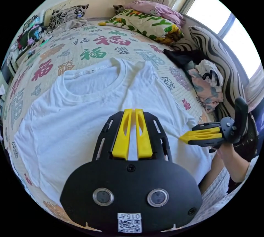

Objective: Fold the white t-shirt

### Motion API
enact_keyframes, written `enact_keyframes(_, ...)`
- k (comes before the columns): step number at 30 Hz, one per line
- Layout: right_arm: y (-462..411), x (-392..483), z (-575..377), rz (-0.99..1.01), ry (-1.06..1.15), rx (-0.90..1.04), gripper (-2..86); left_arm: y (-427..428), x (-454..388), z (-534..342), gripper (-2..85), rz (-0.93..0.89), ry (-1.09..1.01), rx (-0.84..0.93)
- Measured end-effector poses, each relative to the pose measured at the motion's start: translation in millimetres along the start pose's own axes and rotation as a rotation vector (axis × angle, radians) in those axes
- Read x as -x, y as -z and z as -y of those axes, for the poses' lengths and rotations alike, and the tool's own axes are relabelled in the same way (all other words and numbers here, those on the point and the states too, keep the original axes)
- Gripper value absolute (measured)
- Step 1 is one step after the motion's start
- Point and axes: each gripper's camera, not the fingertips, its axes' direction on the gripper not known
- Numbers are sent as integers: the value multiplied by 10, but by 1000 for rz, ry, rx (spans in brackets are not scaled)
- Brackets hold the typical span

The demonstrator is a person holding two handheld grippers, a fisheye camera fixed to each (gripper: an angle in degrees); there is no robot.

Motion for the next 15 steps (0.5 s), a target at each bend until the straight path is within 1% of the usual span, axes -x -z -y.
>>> enact_keyframes(2,-17,20,19,4,-25,54,-9,277,216,-122,22,4,83,-40)
enact_keyframes(6,126,186,126,-35,-32,19,-7,999,612,-594,30,-9,210,-199)
enact_keyframes(8,197,323,314,4,-5,-25,-5,1544,981,-1126,44,48,376,-314)
enact_keyframes(9,220,446,490,40,29,-52,-5,1676,1086,-1281,46,68,431,-343)
enact_keyframes(11,197,675,819,91,91,-70,-3,2106,1505,-1882,54,140,648,-430)
enact_keyframes(12,143,849,1066,115,129,-77,-2,2180,1606,-2008,56,151,692,-439)
enact_keyframes(13,60,1042,1323,135,174,-74,1,2279,1805,-2218,65,153,761,-448)
enact_keyframes(14,9,1146,1461,145,195,-71,2,2323,1999,-2362,73,115,816,-441)
enact_keyframes(15,-97,1356,1724,165,238,-63,6,2328,2087,-2409,77,87,835,-438)
